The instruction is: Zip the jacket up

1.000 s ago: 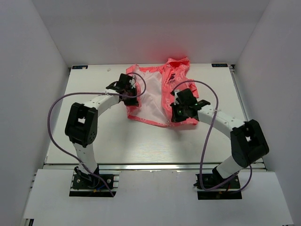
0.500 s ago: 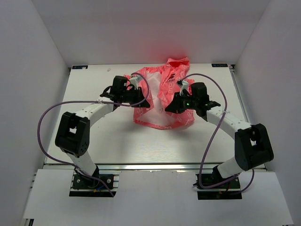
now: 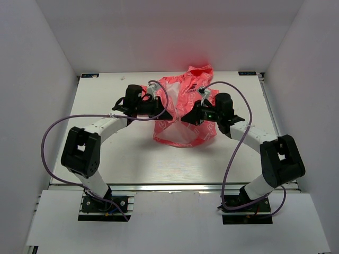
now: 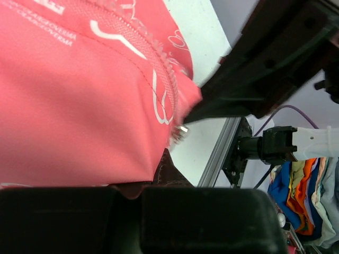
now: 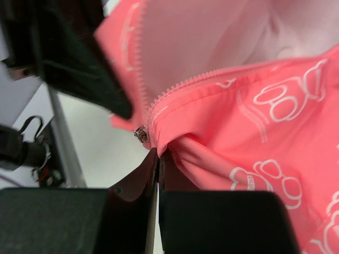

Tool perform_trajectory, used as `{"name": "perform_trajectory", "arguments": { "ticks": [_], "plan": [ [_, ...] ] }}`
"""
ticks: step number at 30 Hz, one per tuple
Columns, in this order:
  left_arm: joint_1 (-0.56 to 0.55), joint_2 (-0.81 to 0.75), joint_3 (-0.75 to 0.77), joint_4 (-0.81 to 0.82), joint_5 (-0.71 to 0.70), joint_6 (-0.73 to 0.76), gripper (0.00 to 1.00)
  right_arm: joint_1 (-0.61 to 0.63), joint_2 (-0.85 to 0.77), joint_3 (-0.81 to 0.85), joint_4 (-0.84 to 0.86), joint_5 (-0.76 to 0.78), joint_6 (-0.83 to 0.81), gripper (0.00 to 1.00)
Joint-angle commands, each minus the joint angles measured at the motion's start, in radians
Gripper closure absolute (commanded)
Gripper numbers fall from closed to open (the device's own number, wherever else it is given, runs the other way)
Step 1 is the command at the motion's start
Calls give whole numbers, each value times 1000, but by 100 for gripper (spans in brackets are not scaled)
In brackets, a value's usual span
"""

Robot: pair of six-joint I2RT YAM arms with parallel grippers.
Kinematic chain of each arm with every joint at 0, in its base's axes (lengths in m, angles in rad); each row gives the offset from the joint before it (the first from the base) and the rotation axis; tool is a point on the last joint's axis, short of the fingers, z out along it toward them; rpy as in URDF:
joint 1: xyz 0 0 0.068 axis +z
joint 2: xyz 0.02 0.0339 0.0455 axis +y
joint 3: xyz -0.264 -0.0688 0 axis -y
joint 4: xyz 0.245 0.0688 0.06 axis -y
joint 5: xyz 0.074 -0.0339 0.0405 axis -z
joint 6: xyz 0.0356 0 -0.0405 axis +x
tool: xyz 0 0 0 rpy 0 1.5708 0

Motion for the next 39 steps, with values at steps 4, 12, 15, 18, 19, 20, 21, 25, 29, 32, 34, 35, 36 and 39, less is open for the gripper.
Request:
{"name": "perform_trajectory", "arguments": {
  "ticks": [4, 12, 15, 18, 19, 20, 21, 25, 29, 32, 34, 35, 36, 39],
  "plan": [
    [-3, -92, 17, 41, 65, -13, 100, 17, 90, 109, 101, 160, -3, 100],
    [-15, -123, 10, -9, 24, 2, 100, 22, 80, 128, 264, 125, 54, 100],
    [-15, -162, 10, -25, -33, 18, 100, 22, 18, 70, 281, 114, 49, 100],
    [-15, -195, 10, -14, -55, 29, 100, 20, -41, 22, 249, 108, 26, 100],
    [-15, -213, 9, 0, -55, 29, 100, 20, -60, 21, 226, 105, 20, 100],
    [-15, -219, 6, 5, -50, 29, 100, 20, -65, 21, 204, 105, 8, 100],
    [-15, -224, 4, 11, -48, 29, 100, 20, -71, 21, 168, 83, 0, 100],
    [-15, -235, 0, 8, -53, 33, 100, 20, -115, -15, 161, 75, 2, 100],
    [-15, -238, -14, 28, -45, 22, 100, 20, -132, -5, 88, 65, -32, 100],
    [-15, -226, -6, 57, -48, 21, 100, 20, -137, -15, 75, 43, -34, 100],
    [-15, -219, -3, 54, -50, 22, 100, 20, -138, -18, 83, 14, -23, 100],
    [-15, -216, -5, 55, -48, 22, 100, 20, -140, -18, 81, 13, -18, 100],
    [-15, -213, -6, 60, -45, 21, 100, 20, -141, -16, 83, 8, -17, 100],
    [-15, -207, -11, 63, -41, 21, 100, 20, -146, -13, 81, 13, -12, 100]
  ]
}}
